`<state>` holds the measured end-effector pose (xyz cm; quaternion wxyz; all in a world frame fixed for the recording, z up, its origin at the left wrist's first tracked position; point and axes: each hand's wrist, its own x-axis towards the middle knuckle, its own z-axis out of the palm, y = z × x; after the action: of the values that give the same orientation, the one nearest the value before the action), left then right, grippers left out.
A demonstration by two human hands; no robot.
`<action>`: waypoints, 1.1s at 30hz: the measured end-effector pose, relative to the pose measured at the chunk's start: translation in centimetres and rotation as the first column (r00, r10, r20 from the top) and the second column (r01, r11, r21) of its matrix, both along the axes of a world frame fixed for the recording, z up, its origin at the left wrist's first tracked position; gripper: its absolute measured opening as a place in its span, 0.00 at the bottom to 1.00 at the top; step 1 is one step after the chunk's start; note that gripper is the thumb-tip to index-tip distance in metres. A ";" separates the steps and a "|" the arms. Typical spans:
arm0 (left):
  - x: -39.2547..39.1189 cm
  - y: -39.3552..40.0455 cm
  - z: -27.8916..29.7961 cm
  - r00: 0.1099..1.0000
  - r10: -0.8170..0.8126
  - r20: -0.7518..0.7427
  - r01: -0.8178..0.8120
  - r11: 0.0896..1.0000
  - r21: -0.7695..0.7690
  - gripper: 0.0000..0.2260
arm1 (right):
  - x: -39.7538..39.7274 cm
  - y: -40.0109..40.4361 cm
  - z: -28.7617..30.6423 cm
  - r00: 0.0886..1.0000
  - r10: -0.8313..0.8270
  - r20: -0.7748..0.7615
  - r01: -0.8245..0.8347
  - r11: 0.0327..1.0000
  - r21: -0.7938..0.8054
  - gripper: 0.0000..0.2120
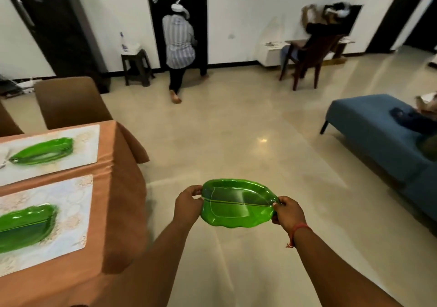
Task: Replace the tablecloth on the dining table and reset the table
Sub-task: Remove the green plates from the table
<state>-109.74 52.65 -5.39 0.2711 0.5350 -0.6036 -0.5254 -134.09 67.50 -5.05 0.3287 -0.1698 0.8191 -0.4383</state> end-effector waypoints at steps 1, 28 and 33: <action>0.4 -1.9 0.0 0.999 0.034 0.002 -0.034 0.999 -0.011 0.15 | 0.1 -2.7 -0.2 1.000 0.024 -0.009 -0.024 1.000 0.000 0.08; 22.4 -25.3 0.7 0.413 0.907 0.082 -0.902 0.394 0.175 0.06 | 22.9 -56.8 -4.2 0.383 0.922 0.049 -0.923 0.381 0.050 0.13; 28.7 -25.9 0.6 0.371 0.902 0.221 -0.928 0.351 0.126 0.14 | 32.9 -60.3 -5.1 0.109 0.994 -0.033 -0.991 0.111 0.079 0.09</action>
<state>-81.06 26.74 -4.79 0.4196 0.8363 -0.1514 -0.3188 -101.21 7.25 -10.20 0.5084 -0.6831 0.5173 -0.0854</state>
